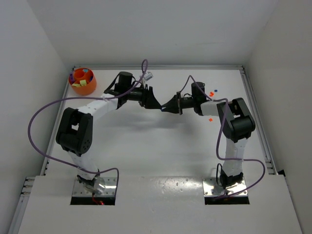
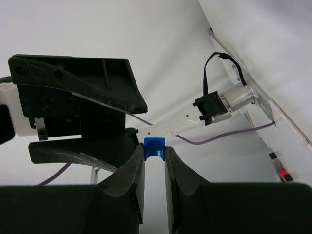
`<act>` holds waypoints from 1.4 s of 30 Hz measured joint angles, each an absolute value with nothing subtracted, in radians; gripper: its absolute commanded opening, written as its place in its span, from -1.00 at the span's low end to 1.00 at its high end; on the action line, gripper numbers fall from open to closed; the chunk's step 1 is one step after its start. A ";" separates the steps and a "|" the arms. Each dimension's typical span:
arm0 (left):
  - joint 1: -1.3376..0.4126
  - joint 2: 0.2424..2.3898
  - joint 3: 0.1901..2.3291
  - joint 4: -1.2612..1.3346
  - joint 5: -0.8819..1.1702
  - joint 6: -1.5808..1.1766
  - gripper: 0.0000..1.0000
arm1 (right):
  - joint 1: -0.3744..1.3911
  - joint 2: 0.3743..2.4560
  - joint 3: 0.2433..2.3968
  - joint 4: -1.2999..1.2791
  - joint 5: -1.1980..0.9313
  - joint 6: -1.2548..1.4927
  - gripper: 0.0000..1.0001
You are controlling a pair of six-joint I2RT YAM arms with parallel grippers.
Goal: Sort the legos into containers by color
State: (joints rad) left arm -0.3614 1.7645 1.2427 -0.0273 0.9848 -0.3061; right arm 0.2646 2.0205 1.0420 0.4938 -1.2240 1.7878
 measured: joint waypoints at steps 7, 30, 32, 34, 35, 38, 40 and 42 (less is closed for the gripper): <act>-0.367 1.767 1.243 -0.022 0.964 -0.294 0.28 | 0.265 2.020 1.043 0.494 -1.232 1.802 -0.78; -0.401 1.784 1.242 -0.017 0.961 -0.263 -0.67 | 0.276 2.020 1.056 0.499 -1.228 1.812 -0.73; -0.401 1.784 1.242 -0.017 0.960 -0.260 -0.73 | 0.276 2.020 1.056 0.500 -1.227 1.812 -0.57; -0.399 1.782 1.238 -0.014 0.960 -0.258 -0.76 | 0.273 2.020 1.056 0.500 -1.225 1.812 -0.31; -0.397 1.778 1.236 -0.016 0.955 -0.257 -0.79 | 0.270 2.020 1.057 0.500 -1.224 1.811 -0.20; -0.377 1.753 1.232 -0.020 0.944 -0.245 -0.79 | 0.264 2.023 1.069 0.486 -1.230 1.790 -0.07; -0.344 1.731 1.225 -0.048 0.937 -0.236 -0.79 | 0.245 2.023 1.097 0.469 -1.237 1.753 -0.07; -0.284 1.718 1.225 -0.080 0.934 -0.223 -0.79 | 0.214 2.023 1.124 0.451 -1.238 1.716 -0.04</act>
